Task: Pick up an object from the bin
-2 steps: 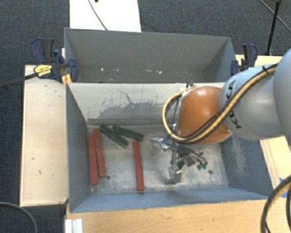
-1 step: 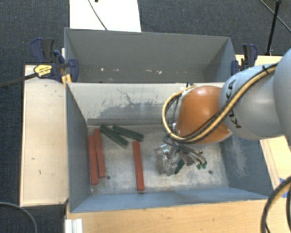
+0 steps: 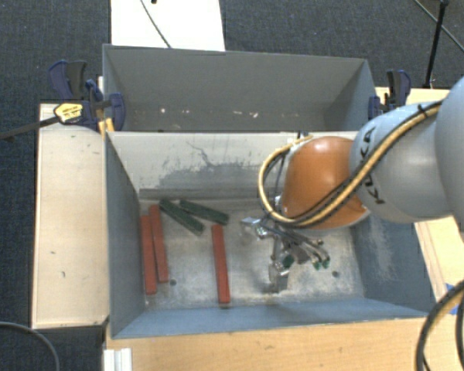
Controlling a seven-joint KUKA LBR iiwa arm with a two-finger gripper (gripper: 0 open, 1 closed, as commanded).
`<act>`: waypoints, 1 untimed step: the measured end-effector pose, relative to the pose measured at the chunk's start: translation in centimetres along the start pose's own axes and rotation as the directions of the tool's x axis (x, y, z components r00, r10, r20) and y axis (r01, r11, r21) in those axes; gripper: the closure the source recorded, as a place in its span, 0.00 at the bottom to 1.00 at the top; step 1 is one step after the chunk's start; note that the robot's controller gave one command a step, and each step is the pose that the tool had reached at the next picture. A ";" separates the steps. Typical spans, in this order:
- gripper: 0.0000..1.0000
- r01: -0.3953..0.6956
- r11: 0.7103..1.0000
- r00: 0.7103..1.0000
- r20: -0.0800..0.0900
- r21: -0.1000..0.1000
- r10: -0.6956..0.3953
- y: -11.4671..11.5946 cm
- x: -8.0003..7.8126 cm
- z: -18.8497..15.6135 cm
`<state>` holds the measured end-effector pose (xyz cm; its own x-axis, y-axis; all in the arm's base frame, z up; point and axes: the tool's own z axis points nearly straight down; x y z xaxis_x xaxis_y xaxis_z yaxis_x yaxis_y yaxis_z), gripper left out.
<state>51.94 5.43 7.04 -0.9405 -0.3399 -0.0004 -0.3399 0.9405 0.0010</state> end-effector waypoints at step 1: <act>0.00 -0.044 0.999 0.999 0.007 0.001 0.044 -0.4 -4.0 -0.1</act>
Offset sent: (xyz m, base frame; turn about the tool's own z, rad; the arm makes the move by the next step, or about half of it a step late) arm 0.0360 0.0091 -0.0004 0.0441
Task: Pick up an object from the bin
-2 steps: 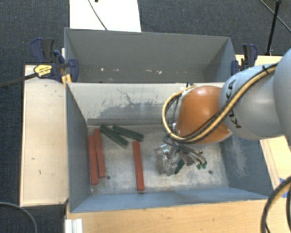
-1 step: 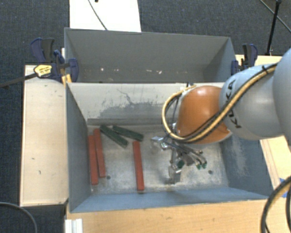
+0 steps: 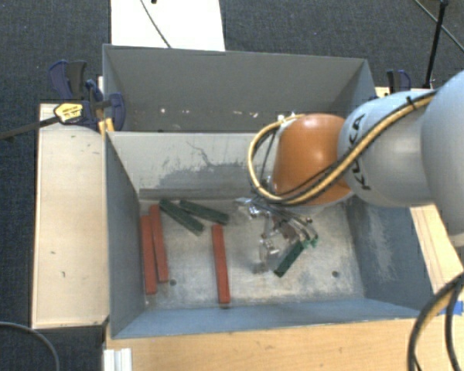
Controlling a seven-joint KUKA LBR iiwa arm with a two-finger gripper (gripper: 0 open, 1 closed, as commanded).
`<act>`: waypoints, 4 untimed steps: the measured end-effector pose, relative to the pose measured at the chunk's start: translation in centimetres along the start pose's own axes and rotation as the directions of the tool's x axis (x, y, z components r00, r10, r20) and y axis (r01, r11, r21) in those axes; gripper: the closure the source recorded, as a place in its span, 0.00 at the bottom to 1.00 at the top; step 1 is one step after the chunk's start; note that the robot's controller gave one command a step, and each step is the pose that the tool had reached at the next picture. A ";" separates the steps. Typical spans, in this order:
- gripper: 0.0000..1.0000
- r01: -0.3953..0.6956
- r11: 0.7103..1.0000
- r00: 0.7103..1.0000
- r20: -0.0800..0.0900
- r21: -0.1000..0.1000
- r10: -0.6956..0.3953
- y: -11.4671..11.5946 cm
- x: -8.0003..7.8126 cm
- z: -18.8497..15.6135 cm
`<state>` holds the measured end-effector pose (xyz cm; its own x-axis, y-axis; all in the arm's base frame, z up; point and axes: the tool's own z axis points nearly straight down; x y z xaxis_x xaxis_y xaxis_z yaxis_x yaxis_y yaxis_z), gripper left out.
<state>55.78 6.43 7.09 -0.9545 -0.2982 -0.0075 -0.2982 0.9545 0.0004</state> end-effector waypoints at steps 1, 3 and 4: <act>0.00 0.234 0.972 0.972 -0.006 0.000 -0.234 -3.0 1.5 0.0; 0.00 0.208 0.978 0.978 0.000 -0.001 -0.208 3.0 -4.6 0.0; 0.00 0.178 0.984 0.984 -0.005 -0.002 -0.178 5.4 -4.4 0.0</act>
Offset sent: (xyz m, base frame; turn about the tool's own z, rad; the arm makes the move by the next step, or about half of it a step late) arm -0.0057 -0.0325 -0.0009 -0.2382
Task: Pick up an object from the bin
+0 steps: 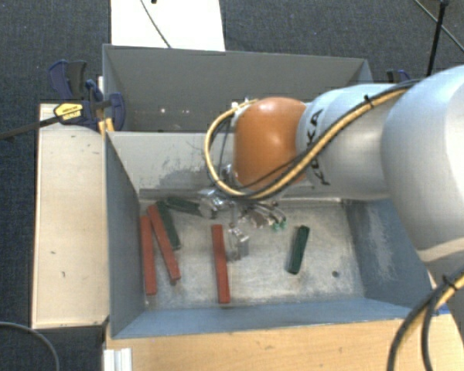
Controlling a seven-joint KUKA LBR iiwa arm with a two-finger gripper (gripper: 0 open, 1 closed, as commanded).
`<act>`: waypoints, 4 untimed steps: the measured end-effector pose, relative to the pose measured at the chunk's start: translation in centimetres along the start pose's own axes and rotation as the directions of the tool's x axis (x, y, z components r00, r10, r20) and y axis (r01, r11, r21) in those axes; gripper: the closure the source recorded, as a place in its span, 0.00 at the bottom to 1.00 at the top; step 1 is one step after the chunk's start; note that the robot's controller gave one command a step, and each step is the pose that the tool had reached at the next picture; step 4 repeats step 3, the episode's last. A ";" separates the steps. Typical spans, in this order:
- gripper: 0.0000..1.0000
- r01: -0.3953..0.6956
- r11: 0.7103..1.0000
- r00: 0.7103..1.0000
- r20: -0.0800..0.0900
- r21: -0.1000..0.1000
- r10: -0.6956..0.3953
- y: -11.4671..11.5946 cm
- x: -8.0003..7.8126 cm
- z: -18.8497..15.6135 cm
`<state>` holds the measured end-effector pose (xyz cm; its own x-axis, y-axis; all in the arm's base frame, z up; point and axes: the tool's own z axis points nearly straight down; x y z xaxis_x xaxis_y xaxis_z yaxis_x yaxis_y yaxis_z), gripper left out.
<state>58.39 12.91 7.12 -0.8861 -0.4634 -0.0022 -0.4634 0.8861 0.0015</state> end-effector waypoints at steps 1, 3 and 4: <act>0.00 -0.015 1.000 1.000 -0.002 0.000 0.015 1.5 1.3 0.1; 1.00 -0.018 1.000 1.000 0.010 0.006 0.018 -3.4 1.8 -12.9; 1.00 -0.018 1.000 1.000 0.010 0.006 0.018 -3.4 1.8 -12.9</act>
Offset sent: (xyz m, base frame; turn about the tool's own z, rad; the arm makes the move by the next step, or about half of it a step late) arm -0.0184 0.0063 -0.0012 0.0161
